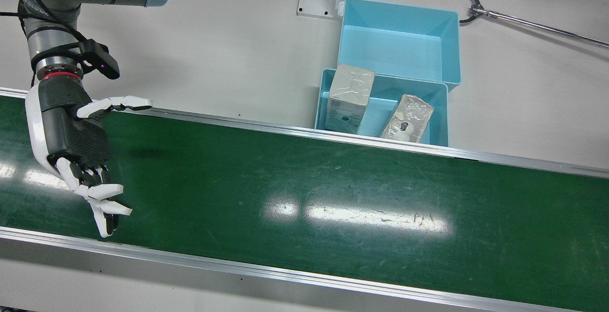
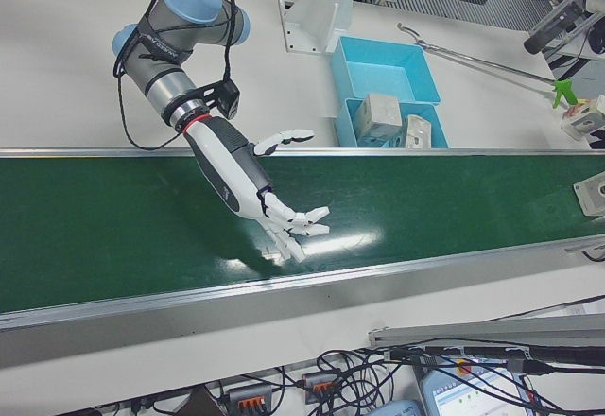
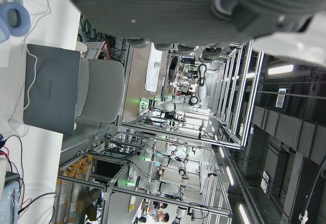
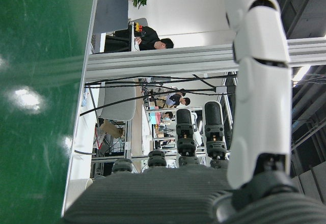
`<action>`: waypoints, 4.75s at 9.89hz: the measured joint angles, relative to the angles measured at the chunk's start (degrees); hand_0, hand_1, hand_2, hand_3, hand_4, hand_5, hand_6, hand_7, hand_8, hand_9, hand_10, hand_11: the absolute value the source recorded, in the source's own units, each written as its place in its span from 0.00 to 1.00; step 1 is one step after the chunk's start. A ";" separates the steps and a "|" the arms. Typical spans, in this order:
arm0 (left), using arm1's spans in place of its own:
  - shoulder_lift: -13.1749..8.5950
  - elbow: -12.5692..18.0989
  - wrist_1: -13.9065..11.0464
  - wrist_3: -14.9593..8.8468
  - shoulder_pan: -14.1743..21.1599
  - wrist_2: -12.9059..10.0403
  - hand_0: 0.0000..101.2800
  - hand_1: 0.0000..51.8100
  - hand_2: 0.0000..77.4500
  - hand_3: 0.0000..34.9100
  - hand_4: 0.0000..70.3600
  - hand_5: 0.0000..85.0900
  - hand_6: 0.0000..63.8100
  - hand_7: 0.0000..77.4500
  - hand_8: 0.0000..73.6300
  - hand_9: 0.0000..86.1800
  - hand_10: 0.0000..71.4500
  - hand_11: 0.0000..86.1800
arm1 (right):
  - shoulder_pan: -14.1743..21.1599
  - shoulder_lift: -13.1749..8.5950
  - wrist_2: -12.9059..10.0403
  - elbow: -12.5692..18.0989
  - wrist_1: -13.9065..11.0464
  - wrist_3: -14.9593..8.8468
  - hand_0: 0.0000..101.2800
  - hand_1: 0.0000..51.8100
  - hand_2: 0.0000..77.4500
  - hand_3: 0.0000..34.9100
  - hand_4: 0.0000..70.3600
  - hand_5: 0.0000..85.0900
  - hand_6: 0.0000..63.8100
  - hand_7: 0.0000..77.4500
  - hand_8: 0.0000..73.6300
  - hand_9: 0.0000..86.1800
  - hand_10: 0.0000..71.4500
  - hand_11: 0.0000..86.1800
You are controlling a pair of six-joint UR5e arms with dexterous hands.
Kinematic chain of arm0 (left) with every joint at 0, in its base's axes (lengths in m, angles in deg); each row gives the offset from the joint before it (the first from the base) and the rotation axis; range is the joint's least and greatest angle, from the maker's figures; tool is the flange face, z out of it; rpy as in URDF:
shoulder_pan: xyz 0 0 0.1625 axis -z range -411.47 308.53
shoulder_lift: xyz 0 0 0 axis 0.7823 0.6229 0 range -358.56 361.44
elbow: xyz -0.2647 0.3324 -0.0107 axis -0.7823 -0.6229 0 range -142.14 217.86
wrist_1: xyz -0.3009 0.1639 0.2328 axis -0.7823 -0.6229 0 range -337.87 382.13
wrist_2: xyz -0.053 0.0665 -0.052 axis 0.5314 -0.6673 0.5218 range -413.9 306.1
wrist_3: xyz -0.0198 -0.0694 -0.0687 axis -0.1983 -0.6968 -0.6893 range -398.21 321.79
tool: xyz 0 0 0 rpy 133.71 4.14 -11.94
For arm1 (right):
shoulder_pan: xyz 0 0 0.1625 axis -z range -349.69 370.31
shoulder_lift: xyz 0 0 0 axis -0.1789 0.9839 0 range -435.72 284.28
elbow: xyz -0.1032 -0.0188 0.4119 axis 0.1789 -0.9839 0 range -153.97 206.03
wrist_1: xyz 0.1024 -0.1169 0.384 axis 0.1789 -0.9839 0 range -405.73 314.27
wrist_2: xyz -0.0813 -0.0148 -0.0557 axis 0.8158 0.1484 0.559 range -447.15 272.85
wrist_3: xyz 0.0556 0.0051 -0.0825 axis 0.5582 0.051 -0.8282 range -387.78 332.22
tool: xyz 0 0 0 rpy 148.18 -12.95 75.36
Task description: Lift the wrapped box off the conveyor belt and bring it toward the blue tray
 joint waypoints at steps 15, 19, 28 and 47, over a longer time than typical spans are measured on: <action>0.00 0.00 0.00 0.00 0.00 0.00 0.00 0.00 0.01 0.00 0.00 0.01 0.01 0.00 0.00 0.00 0.01 0.00 | -0.06 -1.09 -0.01 -0.01 0.07 0.06 0.47 0.27 0.20 0.30 0.12 0.37 0.03 0.23 0.01 0.07 0.02 0.04; 0.00 0.00 0.00 0.00 0.00 0.00 0.00 0.00 0.01 0.00 0.00 0.01 0.01 0.00 0.00 0.00 0.01 0.00 | -0.12 -0.99 -0.03 0.05 0.09 0.03 0.49 0.29 0.21 0.32 0.12 0.40 0.04 0.25 0.01 0.07 0.02 0.04; 0.00 0.00 0.00 0.00 0.00 0.00 0.00 0.00 0.01 0.00 0.00 0.01 0.00 0.01 0.00 0.00 0.01 0.00 | -0.13 -0.54 -0.09 0.10 0.08 0.06 0.49 0.29 0.21 0.29 0.15 0.40 0.03 0.25 0.01 0.07 0.02 0.04; 0.00 0.00 0.00 0.00 0.00 0.00 0.00 0.00 0.01 0.00 0.00 0.01 0.01 0.01 0.00 0.00 0.00 0.00 | 0.58 -1.14 -2.24 0.62 -2.78 -0.24 0.47 0.25 0.18 0.34 0.23 0.44 0.09 0.33 0.01 0.09 0.00 0.02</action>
